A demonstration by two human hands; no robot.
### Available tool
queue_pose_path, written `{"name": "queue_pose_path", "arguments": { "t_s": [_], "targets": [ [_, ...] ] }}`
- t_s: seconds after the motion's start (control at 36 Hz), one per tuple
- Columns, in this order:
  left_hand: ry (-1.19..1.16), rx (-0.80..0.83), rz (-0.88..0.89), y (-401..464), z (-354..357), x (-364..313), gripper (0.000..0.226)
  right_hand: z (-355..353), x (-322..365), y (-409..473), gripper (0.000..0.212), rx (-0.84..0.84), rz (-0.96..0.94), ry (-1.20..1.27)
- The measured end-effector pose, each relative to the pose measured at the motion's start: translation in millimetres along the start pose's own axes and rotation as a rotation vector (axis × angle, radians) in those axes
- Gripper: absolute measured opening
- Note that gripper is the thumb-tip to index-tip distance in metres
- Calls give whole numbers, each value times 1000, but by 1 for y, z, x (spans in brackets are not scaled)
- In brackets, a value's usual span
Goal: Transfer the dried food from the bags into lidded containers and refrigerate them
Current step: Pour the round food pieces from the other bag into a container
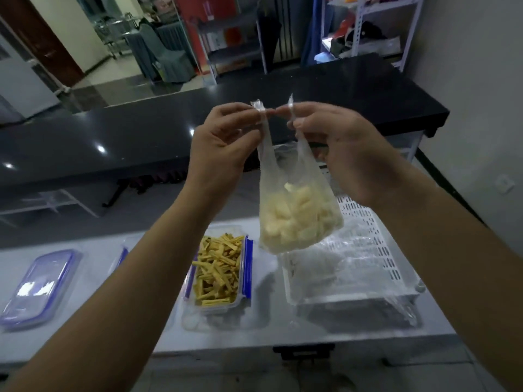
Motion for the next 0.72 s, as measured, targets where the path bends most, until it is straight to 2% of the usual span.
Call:
{"name": "queue_pose_path", "arguments": {
  "t_s": [0.06, 0.19, 0.36, 0.56, 0.61, 0.72],
  "targets": [
    [32, -9, 80, -11, -17, -2, 26, 27, 5, -6, 36, 27, 15, -43],
    [86, 32, 199, -34, -69, 1, 29, 96, 10, -20, 35, 61, 52, 1],
    [141, 149, 121, -57, -150, 26, 25, 192, 19, -25, 30, 97, 138, 242],
    [35, 268, 45, -93, -269, 50, 25, 302, 27, -9, 18, 58, 205, 302],
    [81, 282, 2, -107, -304, 67, 36, 331, 28, 1, 14, 60, 238, 344],
    [255, 258, -89, -144, -369, 117, 85, 389, 26, 27, 25, 111, 277, 353]
  ]
}}
Point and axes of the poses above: each hand's wrist, its own y-axis towards the middle knuckle, its own z-axis out of the palm, x = y × z, the point moved 7 cm from there along y, towards the middle knuckle, and after that the axes turned 9 degrees about -z, right-handed, at the moved point
